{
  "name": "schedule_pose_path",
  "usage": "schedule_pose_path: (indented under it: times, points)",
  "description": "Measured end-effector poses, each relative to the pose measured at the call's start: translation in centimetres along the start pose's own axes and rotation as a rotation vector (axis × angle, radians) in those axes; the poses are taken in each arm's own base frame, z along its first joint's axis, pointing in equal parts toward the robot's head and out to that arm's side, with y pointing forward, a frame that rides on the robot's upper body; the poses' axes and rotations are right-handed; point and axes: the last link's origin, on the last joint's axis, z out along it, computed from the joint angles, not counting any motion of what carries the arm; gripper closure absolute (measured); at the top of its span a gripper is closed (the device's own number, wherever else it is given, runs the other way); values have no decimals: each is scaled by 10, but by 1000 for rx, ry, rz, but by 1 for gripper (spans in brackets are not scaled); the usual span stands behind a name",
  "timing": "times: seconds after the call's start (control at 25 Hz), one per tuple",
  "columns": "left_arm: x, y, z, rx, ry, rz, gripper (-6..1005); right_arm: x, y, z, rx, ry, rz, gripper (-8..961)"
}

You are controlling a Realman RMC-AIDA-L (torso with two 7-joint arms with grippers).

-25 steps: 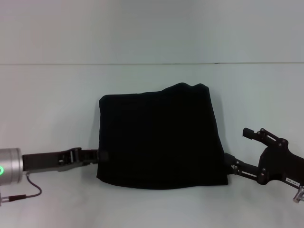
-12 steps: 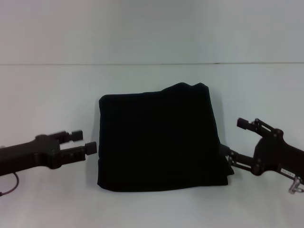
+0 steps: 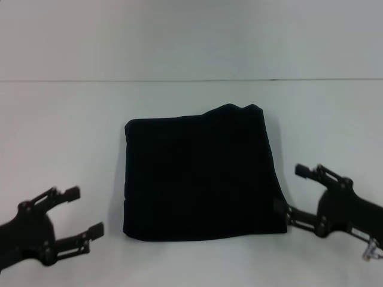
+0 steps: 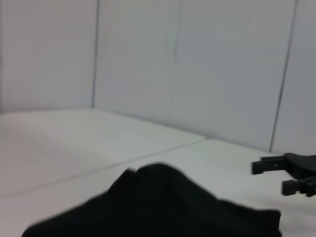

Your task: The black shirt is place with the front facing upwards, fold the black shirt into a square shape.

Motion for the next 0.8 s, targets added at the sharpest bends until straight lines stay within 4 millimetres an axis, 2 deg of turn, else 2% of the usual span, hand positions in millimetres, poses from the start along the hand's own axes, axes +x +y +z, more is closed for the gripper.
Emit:
schedule_pose_path:
  times: [0.12, 0.32, 0.8]
  points:
    - [-12, 3, -7, 30, -29, -42, 62, 12, 3, -10, 27, 42, 18, 58]
    - [-27, 2, -4, 42, -107, -78, 62, 23, 3, -19, 63, 90, 32, 58]
    - [-20, -4, 9, 21, -106, -90, 62, 23, 5, -18, 44, 96, 24, 58]
